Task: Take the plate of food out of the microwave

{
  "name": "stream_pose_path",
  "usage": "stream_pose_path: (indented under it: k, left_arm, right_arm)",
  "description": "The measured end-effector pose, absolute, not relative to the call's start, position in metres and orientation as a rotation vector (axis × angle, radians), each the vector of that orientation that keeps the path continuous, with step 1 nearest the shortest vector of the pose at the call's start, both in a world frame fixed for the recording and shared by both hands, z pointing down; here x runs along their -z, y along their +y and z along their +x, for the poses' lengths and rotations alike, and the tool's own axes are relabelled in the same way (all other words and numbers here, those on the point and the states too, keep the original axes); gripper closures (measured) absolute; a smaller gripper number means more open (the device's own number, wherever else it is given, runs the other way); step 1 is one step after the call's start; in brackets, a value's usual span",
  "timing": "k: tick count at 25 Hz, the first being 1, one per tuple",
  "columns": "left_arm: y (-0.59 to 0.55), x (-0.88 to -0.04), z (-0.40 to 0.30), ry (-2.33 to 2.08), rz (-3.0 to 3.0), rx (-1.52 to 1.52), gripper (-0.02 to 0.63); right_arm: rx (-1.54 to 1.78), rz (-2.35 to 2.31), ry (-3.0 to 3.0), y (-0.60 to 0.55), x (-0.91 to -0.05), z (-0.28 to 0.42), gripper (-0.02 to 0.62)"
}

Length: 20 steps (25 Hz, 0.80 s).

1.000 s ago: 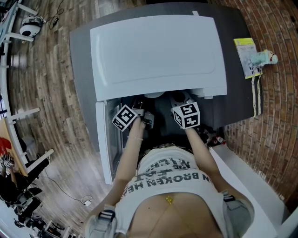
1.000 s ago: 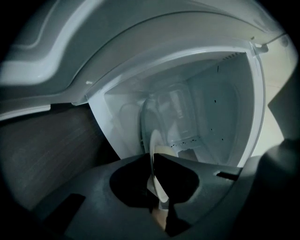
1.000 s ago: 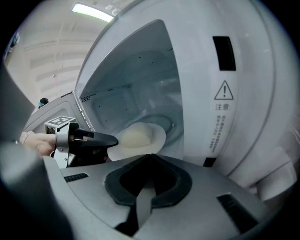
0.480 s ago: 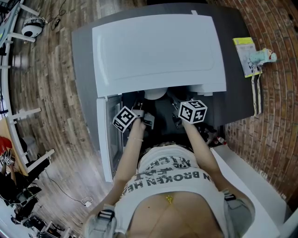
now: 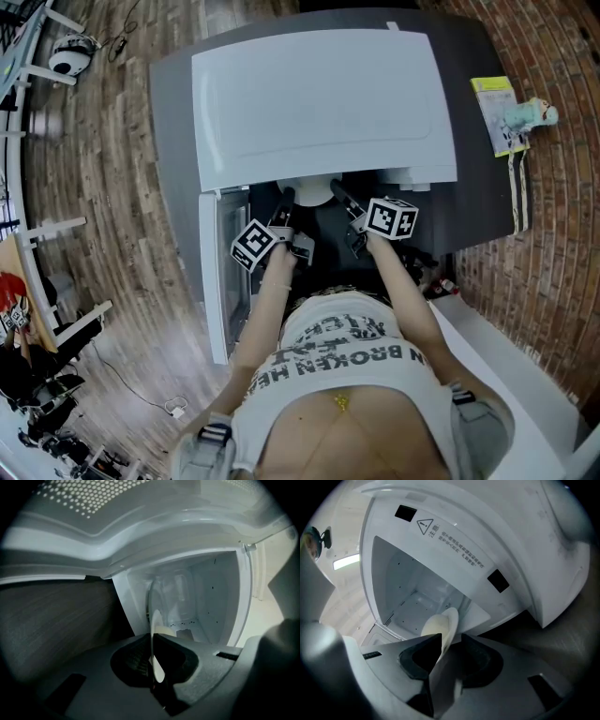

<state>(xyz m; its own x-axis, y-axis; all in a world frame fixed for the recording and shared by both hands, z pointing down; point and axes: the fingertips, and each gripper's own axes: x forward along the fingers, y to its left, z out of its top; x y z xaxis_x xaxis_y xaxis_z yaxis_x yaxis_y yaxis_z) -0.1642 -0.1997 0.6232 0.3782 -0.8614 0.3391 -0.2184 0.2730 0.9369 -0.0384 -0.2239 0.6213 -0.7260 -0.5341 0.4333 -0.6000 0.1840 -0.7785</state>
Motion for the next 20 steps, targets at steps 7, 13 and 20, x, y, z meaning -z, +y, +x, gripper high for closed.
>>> stream_pose_path:
  k: [7, 13, 20]
  left_arm:
    - [-0.1915, -0.6241, -0.1623, -1.129, 1.241, 0.595, 0.584]
    - [-0.1907, -0.6252, -0.1620, -1.129, 1.243, 0.590, 0.584]
    - [-0.1916, -0.6253, -0.1619, -1.136, 1.256, 0.591, 0.584]
  right_arm:
    - [-1.713, 1.143, -2.347, -0.2292, -0.6289, -0.0398, 0.477]
    - [-1.815, 1.128, -2.338, -0.2321, -0.6306, -0.0437, 0.500]
    - [-1.865, 1.136, -2.339, -0.2334, -0.6275, -0.0456, 0.549]
